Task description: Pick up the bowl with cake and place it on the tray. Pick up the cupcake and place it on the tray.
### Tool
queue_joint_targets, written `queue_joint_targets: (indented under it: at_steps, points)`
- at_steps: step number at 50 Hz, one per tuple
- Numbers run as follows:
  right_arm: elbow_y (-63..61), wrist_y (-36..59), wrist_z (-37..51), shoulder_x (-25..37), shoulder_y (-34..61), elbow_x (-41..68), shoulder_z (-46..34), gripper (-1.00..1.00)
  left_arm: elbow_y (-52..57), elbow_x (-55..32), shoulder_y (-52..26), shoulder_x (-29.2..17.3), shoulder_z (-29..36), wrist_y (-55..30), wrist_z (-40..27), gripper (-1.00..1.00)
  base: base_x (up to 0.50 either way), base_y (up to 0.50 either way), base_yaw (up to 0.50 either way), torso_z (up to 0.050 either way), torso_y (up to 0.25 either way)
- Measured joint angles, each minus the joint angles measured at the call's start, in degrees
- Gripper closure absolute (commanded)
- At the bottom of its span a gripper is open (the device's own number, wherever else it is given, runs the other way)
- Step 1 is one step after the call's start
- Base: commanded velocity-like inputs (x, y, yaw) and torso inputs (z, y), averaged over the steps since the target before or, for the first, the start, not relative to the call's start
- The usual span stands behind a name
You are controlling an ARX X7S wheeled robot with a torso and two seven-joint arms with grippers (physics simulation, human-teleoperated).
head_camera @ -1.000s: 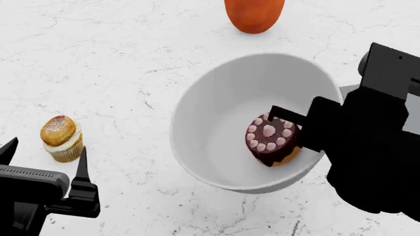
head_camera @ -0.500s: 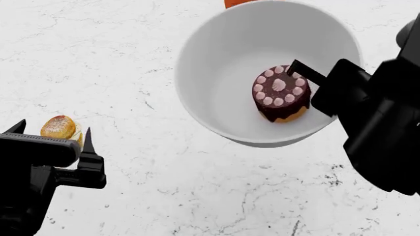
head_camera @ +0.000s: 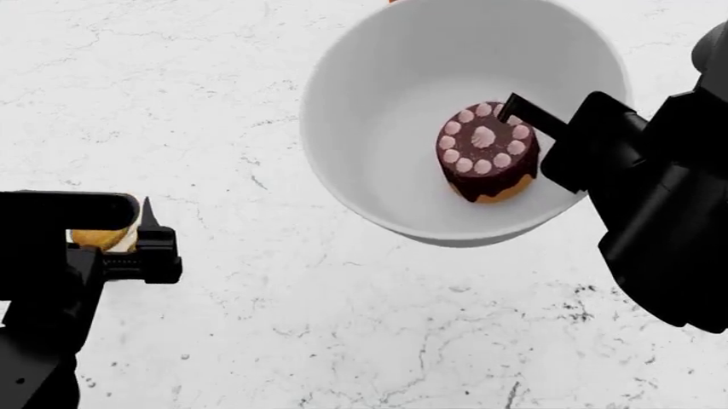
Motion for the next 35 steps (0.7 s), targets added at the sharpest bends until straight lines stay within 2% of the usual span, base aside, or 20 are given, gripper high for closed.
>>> queue_joint_targets:
  at_steps: [35]
  points:
    - [-0.15,-0.20,0.30,-0.31,0.57,-0.15,-0.77,1.00,-12.30,-0.82,0.00,1.03,-0.28,6.48,1.06,-1.00,0.00,0.00,0.00,0.000,0.000]
